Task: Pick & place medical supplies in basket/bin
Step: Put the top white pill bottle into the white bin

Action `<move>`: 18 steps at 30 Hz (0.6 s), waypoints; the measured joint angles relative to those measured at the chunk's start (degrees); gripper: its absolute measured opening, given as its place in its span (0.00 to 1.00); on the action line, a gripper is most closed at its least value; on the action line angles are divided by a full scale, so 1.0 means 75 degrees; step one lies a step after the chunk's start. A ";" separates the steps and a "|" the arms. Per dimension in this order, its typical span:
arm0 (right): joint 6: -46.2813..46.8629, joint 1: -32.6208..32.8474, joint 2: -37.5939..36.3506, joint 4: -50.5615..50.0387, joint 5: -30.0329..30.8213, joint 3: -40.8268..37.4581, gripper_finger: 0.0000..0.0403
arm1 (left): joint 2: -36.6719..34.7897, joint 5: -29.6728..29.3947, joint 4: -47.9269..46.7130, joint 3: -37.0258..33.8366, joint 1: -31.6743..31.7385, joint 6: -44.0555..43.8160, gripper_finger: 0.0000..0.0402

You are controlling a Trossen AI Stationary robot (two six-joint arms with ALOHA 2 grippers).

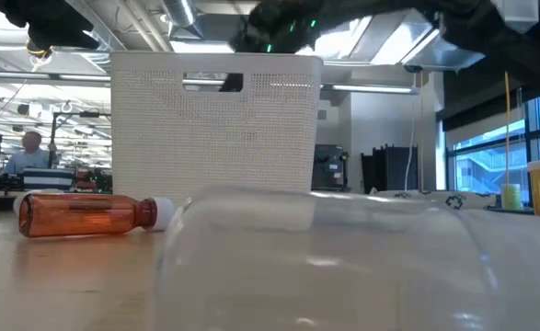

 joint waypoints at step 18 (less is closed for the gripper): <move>-0.1704 -0.0043 0.1421 -0.1299 0.0550 0.0024 0.47 | -0.0001 -0.0120 0.0000 0.0000 -0.0003 -0.0003 0.58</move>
